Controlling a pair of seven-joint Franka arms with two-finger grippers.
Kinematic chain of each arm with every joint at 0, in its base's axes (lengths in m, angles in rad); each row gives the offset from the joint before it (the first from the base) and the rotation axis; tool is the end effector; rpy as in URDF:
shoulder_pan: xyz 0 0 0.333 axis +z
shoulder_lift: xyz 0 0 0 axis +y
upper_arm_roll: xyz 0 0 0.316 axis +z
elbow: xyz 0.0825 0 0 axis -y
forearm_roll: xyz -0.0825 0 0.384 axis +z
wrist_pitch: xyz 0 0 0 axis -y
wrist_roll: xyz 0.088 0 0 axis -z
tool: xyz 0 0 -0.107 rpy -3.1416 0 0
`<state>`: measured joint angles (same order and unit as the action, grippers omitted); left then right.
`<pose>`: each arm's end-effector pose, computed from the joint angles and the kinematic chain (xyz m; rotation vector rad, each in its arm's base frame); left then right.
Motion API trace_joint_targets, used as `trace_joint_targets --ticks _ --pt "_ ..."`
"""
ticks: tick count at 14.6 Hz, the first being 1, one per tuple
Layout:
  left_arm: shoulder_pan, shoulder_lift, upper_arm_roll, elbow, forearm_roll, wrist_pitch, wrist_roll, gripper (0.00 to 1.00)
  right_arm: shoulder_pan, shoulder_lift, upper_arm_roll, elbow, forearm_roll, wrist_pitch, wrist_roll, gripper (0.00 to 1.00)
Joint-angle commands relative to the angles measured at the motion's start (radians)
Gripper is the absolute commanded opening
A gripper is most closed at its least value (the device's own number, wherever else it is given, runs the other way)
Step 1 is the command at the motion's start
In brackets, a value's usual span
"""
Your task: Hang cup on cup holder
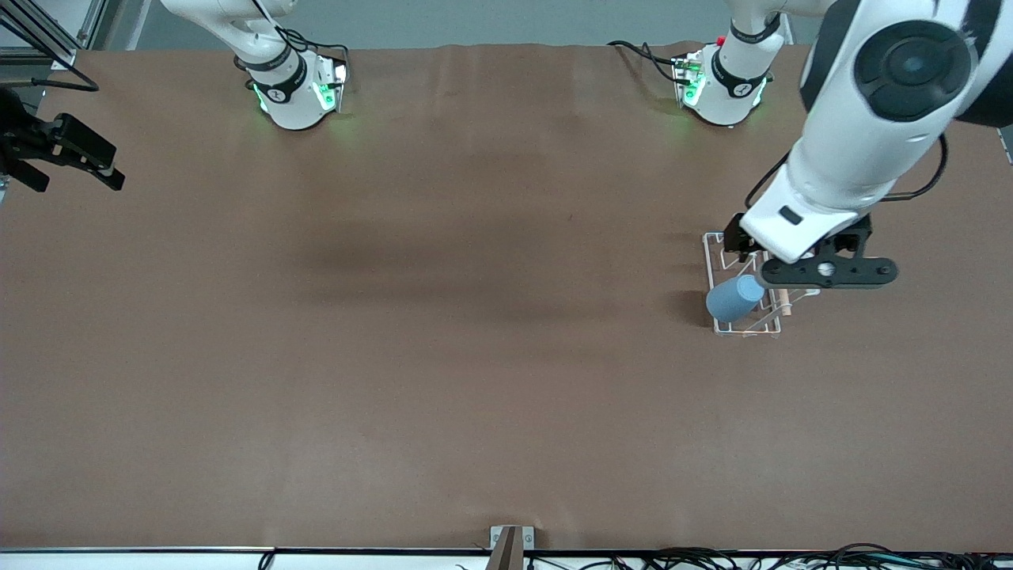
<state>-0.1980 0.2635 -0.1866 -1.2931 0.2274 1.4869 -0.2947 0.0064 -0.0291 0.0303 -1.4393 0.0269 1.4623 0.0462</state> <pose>0.5940 -0.1947 0.5958 -2.9493 0.1084 0.0038 0.5321 0.0230 0.6919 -3.1127 0.0092 -0.0793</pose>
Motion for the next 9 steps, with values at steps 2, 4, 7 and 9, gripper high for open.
trace_joint_targets --ticks 2,4,7,9 --pt "0.072 -0.059 -0.001 -0.006 -0.097 0.000 0.008 1.00 -0.009 -0.014 0.005 -0.020 -0.005 0.006 -0.012 0.99" --pt "0.106 -0.087 -0.001 -0.012 -0.135 -0.008 0.023 1.00 -0.009 -0.015 0.005 -0.021 -0.005 0.004 -0.011 0.99" --pt "0.146 -0.133 0.004 -0.043 -0.166 -0.010 0.065 1.00 -0.009 -0.014 0.005 -0.019 -0.005 0.006 -0.012 0.99" --pt "0.163 -0.194 0.018 -0.106 -0.194 -0.011 0.078 1.00 -0.009 -0.014 0.005 -0.021 -0.005 0.004 -0.011 0.99"
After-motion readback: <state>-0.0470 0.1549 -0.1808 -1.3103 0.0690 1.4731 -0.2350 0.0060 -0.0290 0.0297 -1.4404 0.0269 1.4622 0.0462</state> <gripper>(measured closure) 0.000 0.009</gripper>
